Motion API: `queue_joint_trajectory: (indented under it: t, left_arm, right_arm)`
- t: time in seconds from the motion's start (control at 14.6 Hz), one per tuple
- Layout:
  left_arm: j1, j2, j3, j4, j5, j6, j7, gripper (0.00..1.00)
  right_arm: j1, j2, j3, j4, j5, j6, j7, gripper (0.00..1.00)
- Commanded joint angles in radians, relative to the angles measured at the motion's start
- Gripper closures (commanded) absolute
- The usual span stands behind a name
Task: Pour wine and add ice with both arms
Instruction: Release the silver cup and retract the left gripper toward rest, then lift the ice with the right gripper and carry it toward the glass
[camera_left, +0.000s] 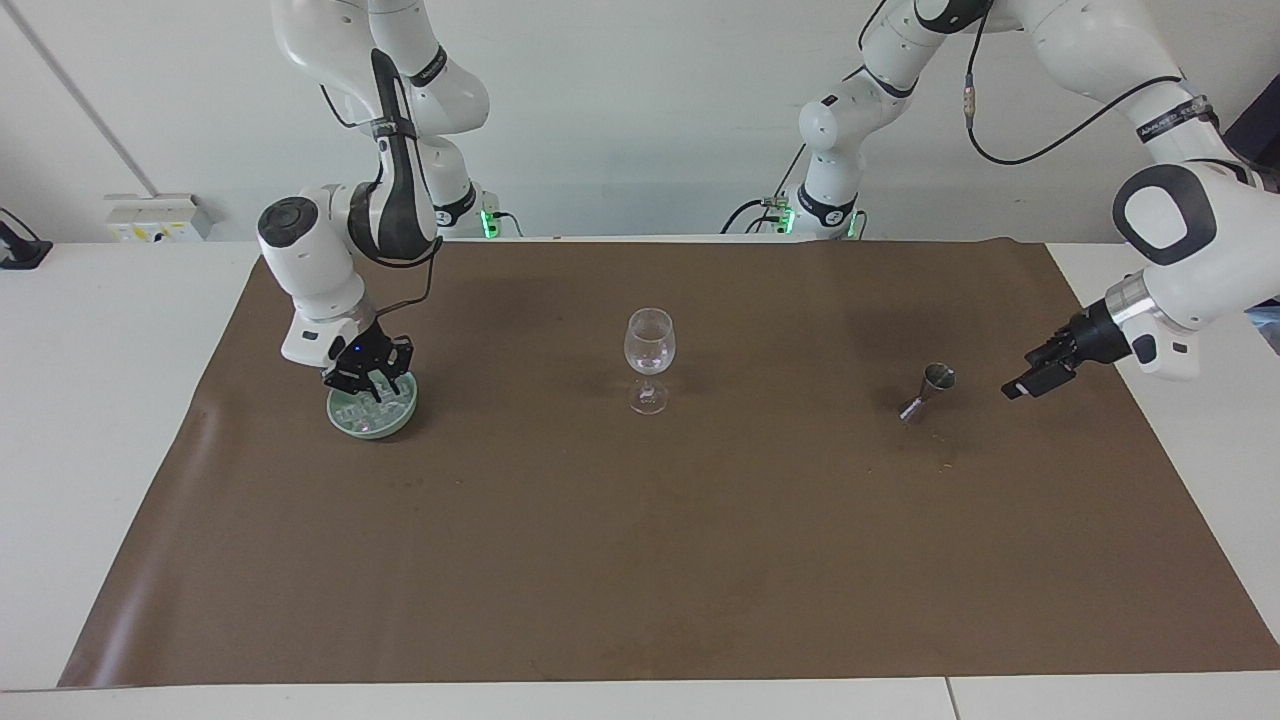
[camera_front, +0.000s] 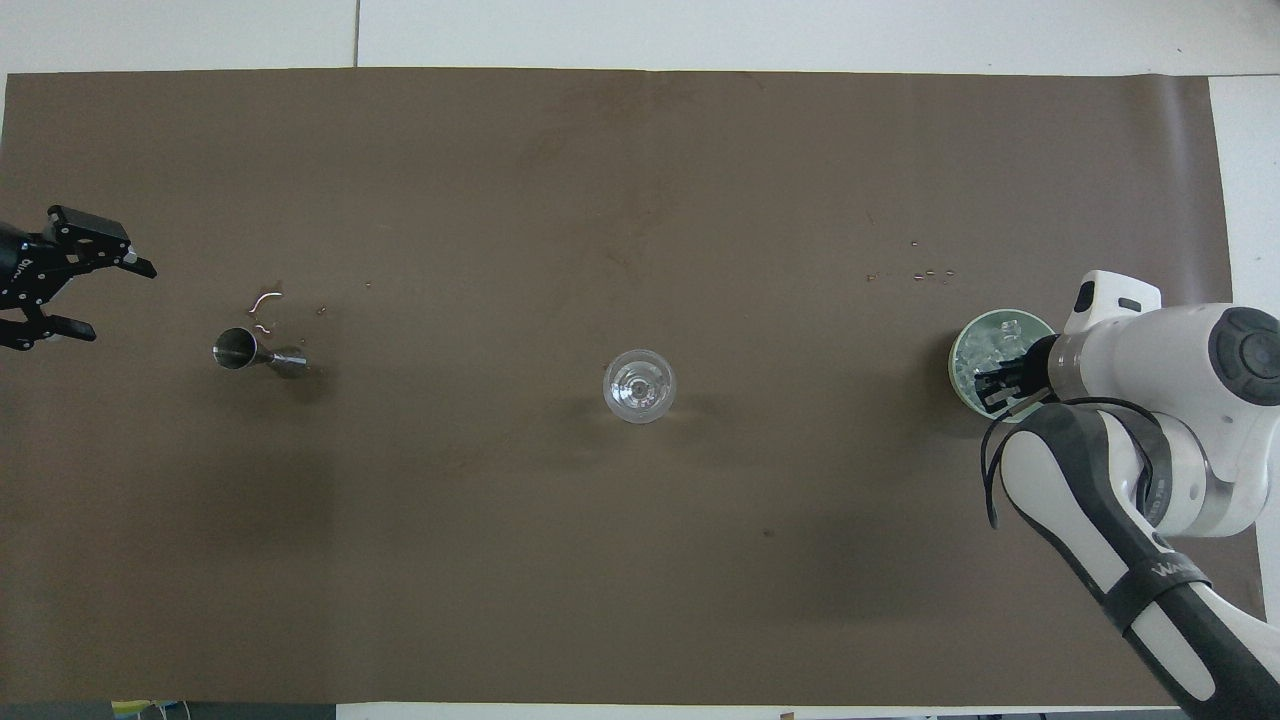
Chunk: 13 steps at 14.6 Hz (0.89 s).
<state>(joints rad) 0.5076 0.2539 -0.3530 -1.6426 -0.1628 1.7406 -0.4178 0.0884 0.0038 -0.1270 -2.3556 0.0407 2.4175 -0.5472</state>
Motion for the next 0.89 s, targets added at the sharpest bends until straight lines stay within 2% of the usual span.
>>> queue_joint_trajectory:
  t: [0.0, 0.21, 0.41, 0.48, 0.55, 0.68, 0.82]
  left_arm:
    - [-0.070, -0.057, 0.006, -0.008, 0.095, 0.016, 0.037, 0.00]
    - [-0.170, -0.102, 0.005, -0.019, 0.209, 0.045, 0.083, 0.00]
    - [-0.190, -0.154, -0.017, -0.036, 0.209, 0.050, 0.112, 0.00]
    - [-0.243, -0.180, -0.008, -0.052, 0.209, 0.050, 0.113, 0.00]
    - [-0.298, -0.202, 0.029, -0.068, 0.210, 0.057, 0.113, 0.00]
    - [-0.424, -0.219, 0.164, -0.060, 0.209, 0.051, 0.119, 0.00]
    - [-0.507, -0.222, 0.271, -0.033, 0.198, 0.042, 0.160, 0.00]
  right_arm:
    - [-0.002, -0.022, 0.003, 0.047, 0.027, -0.076, -0.033, 0.94]
    - [0.002, -0.036, 0.007, 0.107, 0.027, -0.165, 0.015, 0.94]
    - [0.048, -0.050, 0.017, 0.200, 0.027, -0.280, 0.129, 0.94]
    - [0.074, -0.048, 0.018, 0.243, 0.027, -0.326, 0.191, 0.94]
    - [0.102, -0.048, 0.018, 0.290, 0.027, -0.368, 0.249, 0.94]
    - [0.169, -0.044, 0.018, 0.384, 0.027, -0.441, 0.402, 0.94]
    - [0.261, -0.033, 0.018, 0.468, 0.031, -0.486, 0.565, 0.94]
